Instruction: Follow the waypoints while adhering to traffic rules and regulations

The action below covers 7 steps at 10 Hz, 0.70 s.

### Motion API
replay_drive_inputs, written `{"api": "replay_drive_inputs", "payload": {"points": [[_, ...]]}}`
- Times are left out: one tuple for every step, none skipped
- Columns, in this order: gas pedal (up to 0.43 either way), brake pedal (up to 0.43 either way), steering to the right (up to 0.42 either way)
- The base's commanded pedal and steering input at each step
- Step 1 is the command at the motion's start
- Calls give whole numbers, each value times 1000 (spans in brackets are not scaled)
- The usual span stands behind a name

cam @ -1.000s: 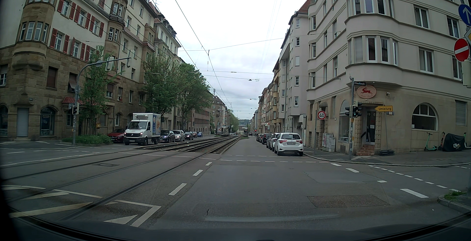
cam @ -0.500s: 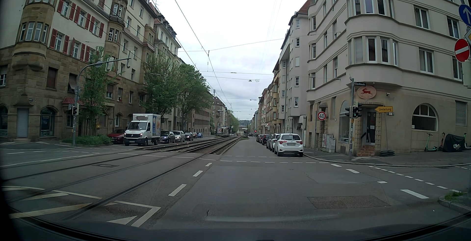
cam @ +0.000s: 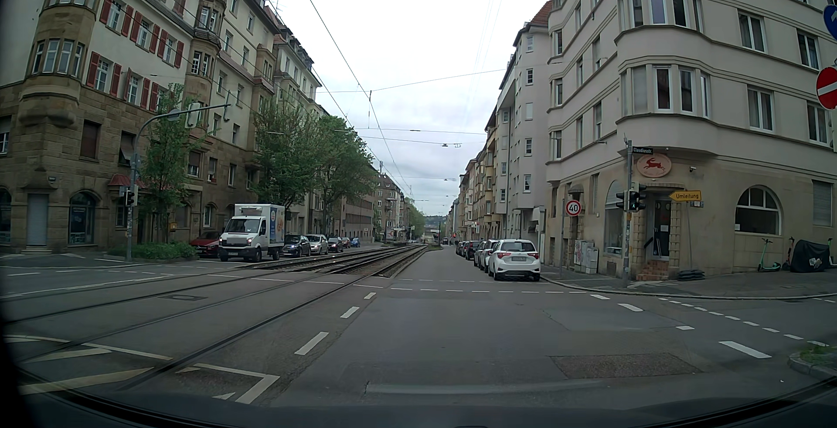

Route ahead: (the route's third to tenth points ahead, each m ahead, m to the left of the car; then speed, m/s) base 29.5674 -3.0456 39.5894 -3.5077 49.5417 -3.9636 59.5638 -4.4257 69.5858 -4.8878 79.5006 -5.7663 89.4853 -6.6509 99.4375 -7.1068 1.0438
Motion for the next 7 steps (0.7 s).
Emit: {"api": "replay_drive_inputs", "payload": {"points": [[248,0,4],[260,0,4],[268,0,4],[287,0,5],[299,0,5],[299,0,2],[299,0,1]]}}
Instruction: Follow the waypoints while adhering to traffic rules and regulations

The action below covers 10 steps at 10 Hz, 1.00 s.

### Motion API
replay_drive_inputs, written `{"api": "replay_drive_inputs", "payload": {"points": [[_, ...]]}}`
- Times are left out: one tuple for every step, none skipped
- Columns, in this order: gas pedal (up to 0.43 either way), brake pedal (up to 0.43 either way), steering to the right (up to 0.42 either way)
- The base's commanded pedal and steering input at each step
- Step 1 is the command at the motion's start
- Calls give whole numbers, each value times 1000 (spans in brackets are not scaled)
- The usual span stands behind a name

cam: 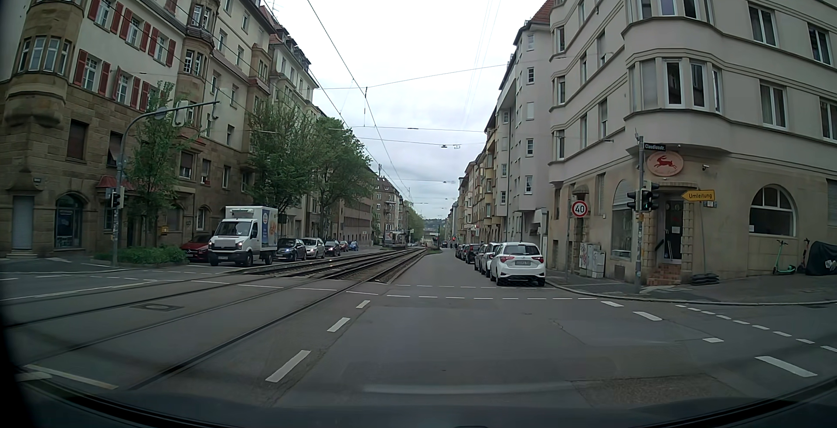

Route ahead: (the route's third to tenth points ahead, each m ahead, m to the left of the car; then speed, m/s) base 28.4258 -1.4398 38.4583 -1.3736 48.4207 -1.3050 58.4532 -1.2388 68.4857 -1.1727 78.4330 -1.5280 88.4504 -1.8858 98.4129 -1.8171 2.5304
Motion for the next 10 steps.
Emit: {"api": "replay_drive_inputs", "payload": {"points": [[299,0,1],[299,0,0],[299,0,0],[299,0,0],[299,0,1],[299,0,0],[299,0,1],[299,0,1],[299,0,1],[299,0,1]]}}
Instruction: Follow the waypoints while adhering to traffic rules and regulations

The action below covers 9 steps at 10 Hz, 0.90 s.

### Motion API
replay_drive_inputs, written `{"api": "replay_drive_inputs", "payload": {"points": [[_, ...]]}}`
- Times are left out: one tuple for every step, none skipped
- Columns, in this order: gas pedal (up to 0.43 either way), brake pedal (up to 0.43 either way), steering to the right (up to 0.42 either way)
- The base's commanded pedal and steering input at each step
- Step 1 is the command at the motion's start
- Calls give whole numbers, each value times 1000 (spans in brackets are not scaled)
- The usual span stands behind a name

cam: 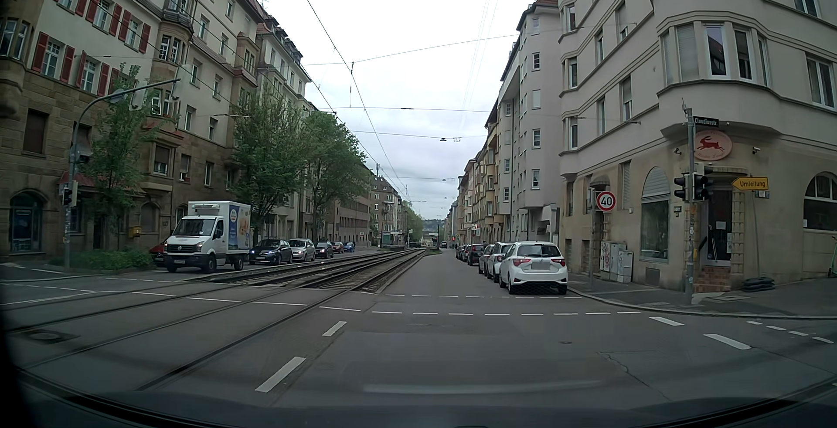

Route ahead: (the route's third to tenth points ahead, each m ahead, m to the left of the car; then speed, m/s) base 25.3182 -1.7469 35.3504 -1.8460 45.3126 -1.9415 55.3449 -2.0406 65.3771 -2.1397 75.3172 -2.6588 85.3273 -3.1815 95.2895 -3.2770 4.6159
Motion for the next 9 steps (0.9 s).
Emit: {"api": "replay_drive_inputs", "payload": {"points": [[299,0,1],[299,0,5],[299,0,10],[299,0,11],[287,0,8],[280,0,4],[280,0,4],[268,0,4],[260,0,4]]}}
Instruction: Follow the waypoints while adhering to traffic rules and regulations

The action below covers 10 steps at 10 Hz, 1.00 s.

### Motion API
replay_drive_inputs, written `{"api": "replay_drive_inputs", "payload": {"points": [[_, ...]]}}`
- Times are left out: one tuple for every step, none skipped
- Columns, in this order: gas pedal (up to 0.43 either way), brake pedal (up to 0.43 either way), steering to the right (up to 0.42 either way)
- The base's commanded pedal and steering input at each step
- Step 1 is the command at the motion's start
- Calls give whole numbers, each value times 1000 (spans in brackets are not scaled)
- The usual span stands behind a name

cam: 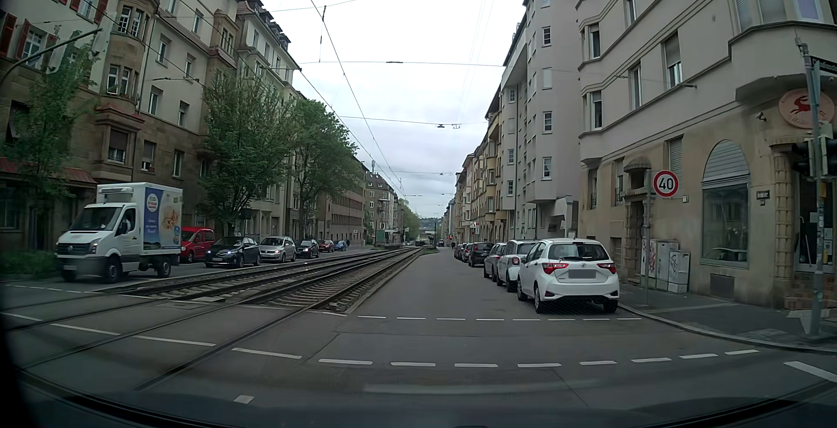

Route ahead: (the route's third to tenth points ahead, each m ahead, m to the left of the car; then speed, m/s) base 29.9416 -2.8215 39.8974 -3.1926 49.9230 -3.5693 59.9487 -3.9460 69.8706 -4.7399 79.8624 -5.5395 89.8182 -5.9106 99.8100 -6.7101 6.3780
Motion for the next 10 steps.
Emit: {"api": "replay_drive_inputs", "payload": {"points": [[260,0,2],[240,0,2],[228,0,2],[197,0,2],[189,0,1],[189,0,1],[189,0,1],[169,0,1],[169,0,0],[169,0,0]]}}
